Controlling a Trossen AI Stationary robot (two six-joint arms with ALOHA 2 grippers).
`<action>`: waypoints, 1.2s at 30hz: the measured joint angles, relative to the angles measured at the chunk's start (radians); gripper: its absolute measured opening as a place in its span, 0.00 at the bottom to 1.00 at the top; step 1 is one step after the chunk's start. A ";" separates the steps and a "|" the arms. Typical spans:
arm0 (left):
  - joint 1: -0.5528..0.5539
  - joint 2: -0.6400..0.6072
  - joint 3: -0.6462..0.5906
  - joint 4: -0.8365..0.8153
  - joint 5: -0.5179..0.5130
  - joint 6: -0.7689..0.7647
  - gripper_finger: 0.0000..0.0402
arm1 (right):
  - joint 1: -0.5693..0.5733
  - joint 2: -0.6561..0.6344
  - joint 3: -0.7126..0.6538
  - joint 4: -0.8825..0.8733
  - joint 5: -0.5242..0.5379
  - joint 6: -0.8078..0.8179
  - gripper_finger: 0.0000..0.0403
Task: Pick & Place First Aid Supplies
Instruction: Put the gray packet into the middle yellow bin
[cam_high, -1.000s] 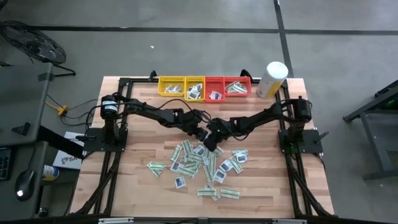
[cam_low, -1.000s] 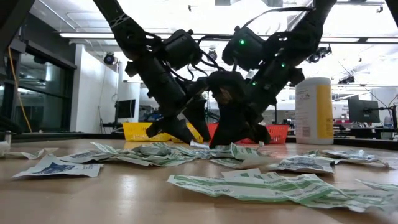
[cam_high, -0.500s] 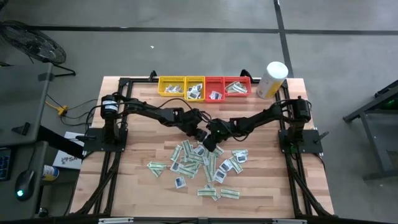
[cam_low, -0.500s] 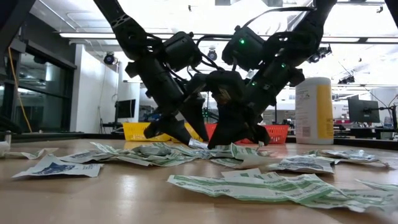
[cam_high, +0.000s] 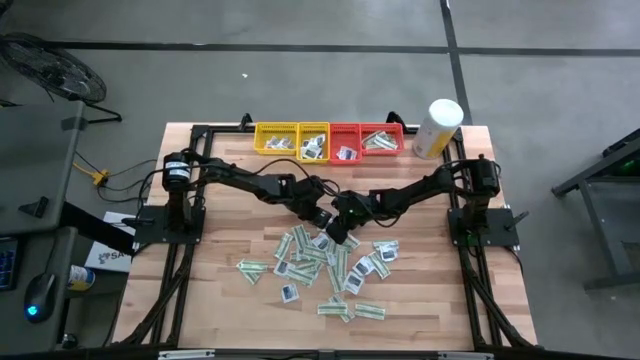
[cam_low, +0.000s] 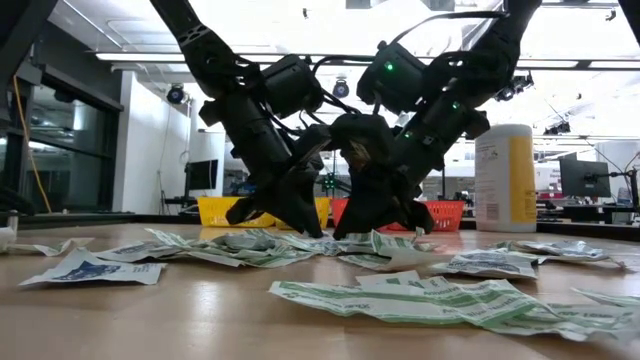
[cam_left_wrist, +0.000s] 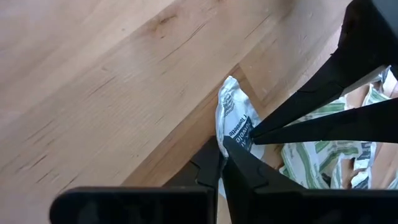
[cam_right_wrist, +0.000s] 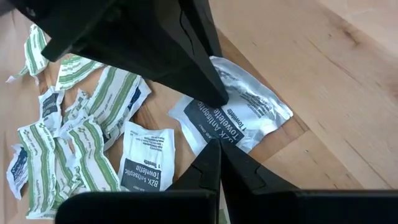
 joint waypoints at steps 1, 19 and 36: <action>0.000 0.000 0.000 0.000 0.000 0.004 0.03 | 0.000 -0.005 0.000 0.000 -0.003 -0.002 0.00; 0.052 -0.089 -0.004 -0.032 -0.043 0.085 0.00 | -0.080 -0.410 -0.002 -0.383 0.108 -0.131 0.00; 0.168 -0.249 0.053 -0.096 -0.546 0.265 0.00 | -0.196 -0.516 -0.002 -0.655 0.136 -0.286 0.00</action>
